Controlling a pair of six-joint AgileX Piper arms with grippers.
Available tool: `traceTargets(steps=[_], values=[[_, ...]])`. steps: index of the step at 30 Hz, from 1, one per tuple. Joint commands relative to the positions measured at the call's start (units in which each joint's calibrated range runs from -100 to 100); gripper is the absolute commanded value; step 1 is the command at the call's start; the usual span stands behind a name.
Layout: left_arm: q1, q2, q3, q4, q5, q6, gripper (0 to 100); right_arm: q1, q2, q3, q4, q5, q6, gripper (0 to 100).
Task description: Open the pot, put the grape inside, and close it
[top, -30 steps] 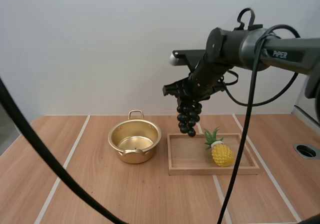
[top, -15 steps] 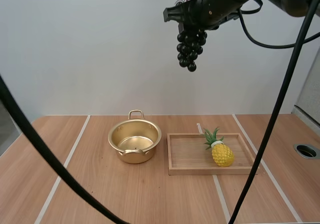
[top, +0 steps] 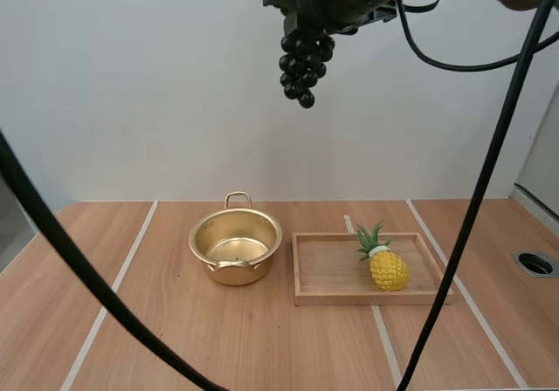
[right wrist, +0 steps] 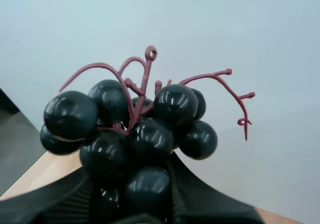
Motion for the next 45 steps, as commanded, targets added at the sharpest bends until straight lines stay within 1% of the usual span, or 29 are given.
traceTargets(steps=[1, 5, 9, 12, 16, 21, 26, 29, 34, 39, 41, 45], values=[[0.0, -0.06, -0.2, -0.51, -4.2, -0.16, 0, 1.6, 1.78, -0.4, 0.78, -0.21, -0.81, 0], [0.0, -0.16, -1.19, -0.51, -4.73, -0.16, 0, 3.95, 5.09, -0.4, 0.67, -0.21, -1.39, 0], [0.0, -0.16, -2.29, -0.51, -4.66, -0.16, 0, 7.52, 8.7, -0.4, -2.99, -0.68, -1.75, 0], [0.0, -0.16, -2.6, -0.51, -4.93, -0.16, 0, 9.05, 11.16, -0.4, -4.71, -0.81, -1.75, 0], [0.0, -0.16, -2.6, -0.51, -4.59, -0.16, 0, 9.7, 14.01, -0.4, -5.26, -0.46, -1.75, 0], [0.0, -0.16, -2.6, -0.37, -4.59, -0.16, 0, 9.7, 18.71, -0.4, -5.61, 2.81, -1.75, 0], [0.0, -0.16, -2.6, -0.37, -4.59, -0.16, 0, 9.7, 22.52, 1.76, -5.61, 3.92, -1.75, 0], [0.0, -0.16, -2.6, -0.37, -4.59, -0.16, 0, 9.97, 24.68, 4.38, -5.9, 2.5, -1.86, 0], [0.0, -0.16, -2.6, -0.37, -4.59, -0.16, 0, 11.79, 27.92, 8.22, -8.32, -2.26, -1.86, 0], [0.0, -0.16, -2.6, -0.37, -4.59, -0.16, 0, 13.3, 31.16, 8.73, -9.23, -5.31, -1.86, 0], [0.0, -0.16, -2.6, -0.37, -4.59, -0.16, 0, 13.68, 32.64, 8.73, -10.9, -6.52, -1.86, 0], [0.0, -0.16, -2.6, -0.36, -4.42, -0.16, 0, 13.74, 35.09, 8.73, -12.72, -7.26, -1.86, 0]])
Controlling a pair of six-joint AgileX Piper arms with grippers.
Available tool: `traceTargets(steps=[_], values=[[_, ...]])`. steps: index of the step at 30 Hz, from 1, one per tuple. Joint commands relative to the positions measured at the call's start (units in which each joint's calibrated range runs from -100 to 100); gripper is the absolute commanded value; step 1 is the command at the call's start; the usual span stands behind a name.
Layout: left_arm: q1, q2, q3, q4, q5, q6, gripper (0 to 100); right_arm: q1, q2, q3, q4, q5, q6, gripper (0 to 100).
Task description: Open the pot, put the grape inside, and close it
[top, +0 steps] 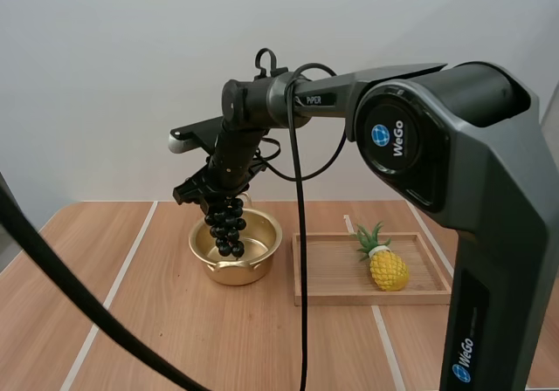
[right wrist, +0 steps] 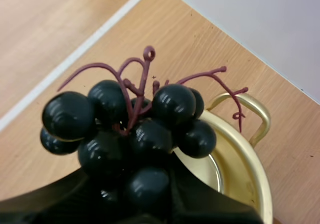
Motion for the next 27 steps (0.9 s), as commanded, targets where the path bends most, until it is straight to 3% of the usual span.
traceTargets(steps=[1, 27], values=[[0.0, -0.16, -0.25, -0.36, -1.31, -0.16, 0, 0.06, 1.08, 0.12, -2.32, -1.4, -0.44, 0], [0.0, -0.16, -0.25, -0.13, -1.31, 1.3, 0, 0.06, 8.47, 6.51, -4.61, -2.06, -0.03, 0]])
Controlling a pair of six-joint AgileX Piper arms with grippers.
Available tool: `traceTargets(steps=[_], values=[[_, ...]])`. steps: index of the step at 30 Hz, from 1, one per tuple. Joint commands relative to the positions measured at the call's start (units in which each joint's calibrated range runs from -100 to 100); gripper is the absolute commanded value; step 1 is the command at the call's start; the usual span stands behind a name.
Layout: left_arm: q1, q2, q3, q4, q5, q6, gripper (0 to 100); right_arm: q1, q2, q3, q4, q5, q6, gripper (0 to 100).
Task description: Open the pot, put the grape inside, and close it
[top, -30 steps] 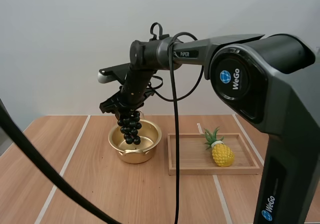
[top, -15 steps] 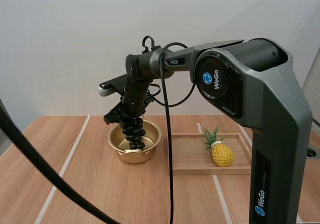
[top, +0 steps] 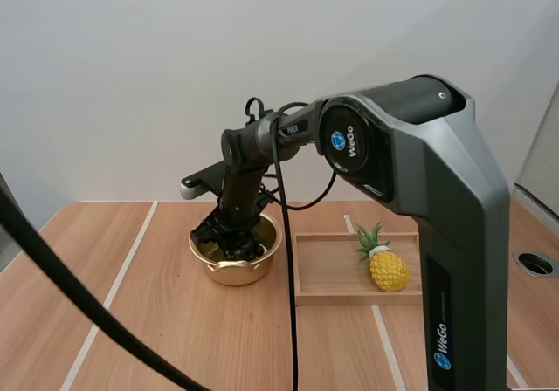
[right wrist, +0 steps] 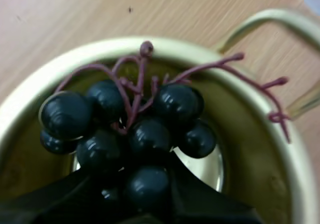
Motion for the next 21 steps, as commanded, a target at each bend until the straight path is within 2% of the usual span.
traceTargets(steps=[1, 13, 15, 17, 18, 19, 21], values=[[0.0, -0.03, -0.25, -0.13, -1.31, 0.42, 0, 0.06, 0.7, 0.92, 0.02, 3.68, -0.03, 0], [0.0, -0.03, -0.25, -0.13, -1.31, 0.42, 0, 0.06, 1.28, 0.92, 0.02, 2.38, -0.03, 0], [0.0, -0.03, -0.25, -0.13, -1.31, 0.42, 0, 0.06, 1.28, 0.92, 0.02, 2.38, -0.03, 26], [0.0, -0.03, -0.25, -0.13, -1.31, 0.42, 0, 0.06, 1.28, 0.92, 0.02, 2.38, -0.03, 62], [0.0, -0.03, -0.25, -0.13, -1.31, 0.42, 0, 0.06, 1.28, 0.92, 0.02, 2.38, -0.03, 86], [0.0, -0.03, -0.25, -0.13, -1.31, 0.42, 0, 0.06, 1.28, 0.92, 0.02, 2.18, -0.13, 100], [0.0, -0.03, -0.25, -0.13, -1.31, 0.42, 0, 0.06, 1.28, 0.92, 0.02, 2.18, -0.39, 100]])
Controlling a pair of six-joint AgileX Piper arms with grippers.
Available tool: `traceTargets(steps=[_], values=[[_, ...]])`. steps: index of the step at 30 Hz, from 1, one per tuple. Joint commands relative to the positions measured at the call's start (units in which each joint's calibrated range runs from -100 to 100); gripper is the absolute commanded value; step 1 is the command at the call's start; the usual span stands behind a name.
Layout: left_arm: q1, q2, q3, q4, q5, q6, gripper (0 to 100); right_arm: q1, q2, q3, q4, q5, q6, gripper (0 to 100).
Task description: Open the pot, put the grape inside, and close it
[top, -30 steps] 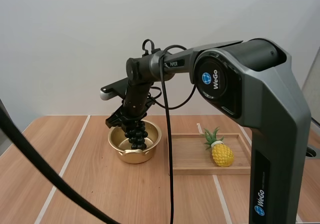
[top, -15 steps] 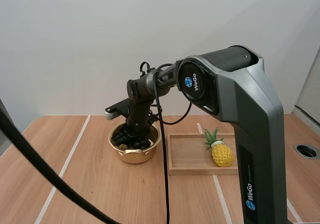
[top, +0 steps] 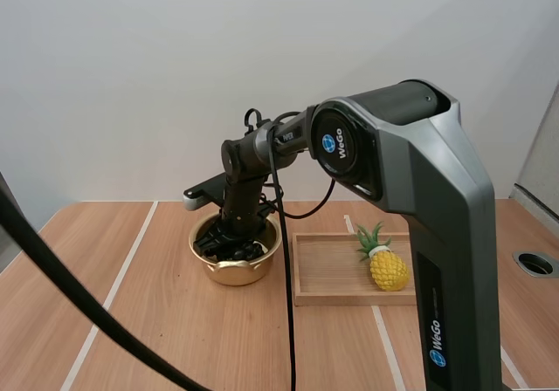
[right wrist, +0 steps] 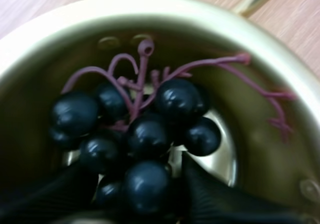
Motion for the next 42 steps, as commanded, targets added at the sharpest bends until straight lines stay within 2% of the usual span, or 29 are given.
traceTargets(steps=[1, 13, 20, 37, 42], values=[[0.0, -0.03, -0.25, -0.13, -1.31, 0.17, 0, 0.06, -0.5, 0.4, 0.02, 1.75, -0.39, 100], [0.0, -0.03, -0.25, -0.13, -1.31, 0.17, 0, 0.06, -4.19, 0.13, 0.02, 1.39, -0.29, 100], [0.0, -0.04, -0.25, -0.25, -1.31, 0.17, 0, 0.06, -14.78, -1.64, -0.2, 1.2, -0.29, 100], [0.0, -0.28, -0.25, -0.25, -1.31, 0.17, 0, 0.06, -36.57, -14.28, -0.12, 2.46, -0.1, 100], [0.0, -0.28, -0.25, -0.25, -1.31, 0.17, 0, -0.98, -40.34, -18.76, -4.0, 2.46, 2.23, 100]])
